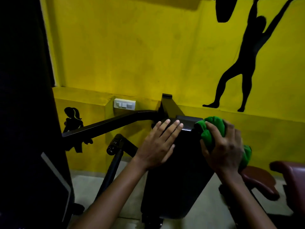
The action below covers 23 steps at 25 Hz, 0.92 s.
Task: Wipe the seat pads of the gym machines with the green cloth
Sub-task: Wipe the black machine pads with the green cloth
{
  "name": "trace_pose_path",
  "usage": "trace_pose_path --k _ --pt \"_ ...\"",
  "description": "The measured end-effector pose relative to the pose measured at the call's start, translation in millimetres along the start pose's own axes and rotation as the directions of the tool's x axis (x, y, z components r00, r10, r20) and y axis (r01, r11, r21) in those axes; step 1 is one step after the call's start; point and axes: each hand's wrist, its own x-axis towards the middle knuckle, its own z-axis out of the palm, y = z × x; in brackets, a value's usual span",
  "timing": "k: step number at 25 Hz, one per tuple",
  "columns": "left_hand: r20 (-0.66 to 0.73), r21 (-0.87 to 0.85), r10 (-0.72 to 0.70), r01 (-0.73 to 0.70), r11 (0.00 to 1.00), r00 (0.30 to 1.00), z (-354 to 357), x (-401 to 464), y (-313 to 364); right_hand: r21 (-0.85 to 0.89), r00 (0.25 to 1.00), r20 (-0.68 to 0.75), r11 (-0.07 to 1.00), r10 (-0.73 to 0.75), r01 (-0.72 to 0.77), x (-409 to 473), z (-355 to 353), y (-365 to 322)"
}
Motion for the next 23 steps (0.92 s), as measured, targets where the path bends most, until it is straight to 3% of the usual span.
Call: trace_pose_path --k 4,6,11,17,19,21,23 --pt "0.035 -0.128 0.080 -0.075 0.989 0.996 0 -27 -53 -0.110 0.999 -0.033 0.993 -0.039 0.035 -3 9 -63" --pt "0.085 -0.186 0.053 -0.037 0.982 0.995 7 -48 -77 -0.159 0.999 -0.030 0.986 -0.045 0.040 0 12 -93" --pt "0.328 -0.359 -0.203 0.321 0.876 0.922 45 -121 -105 -0.304 0.996 0.048 0.949 -0.075 0.087 2 13 -133" --pt "0.580 -0.369 -0.296 0.569 0.735 0.759 75 -163 -104 -0.521 0.968 0.192 0.819 -0.163 0.242 11 21 -160" --pt "0.649 -0.330 -0.313 0.628 0.705 0.693 78 -179 -102 -0.584 0.909 0.327 0.701 -0.259 0.409 3 36 -167" --pt "0.721 -0.323 -0.308 0.695 0.643 0.621 80 -195 -99 -0.557 0.755 0.558 0.519 -0.343 0.648 -28 57 -176" --pt "0.732 -0.356 -0.325 0.743 0.567 0.599 82 -206 -96 -0.446 0.632 0.668 0.470 -0.391 0.762 -44 65 -181"
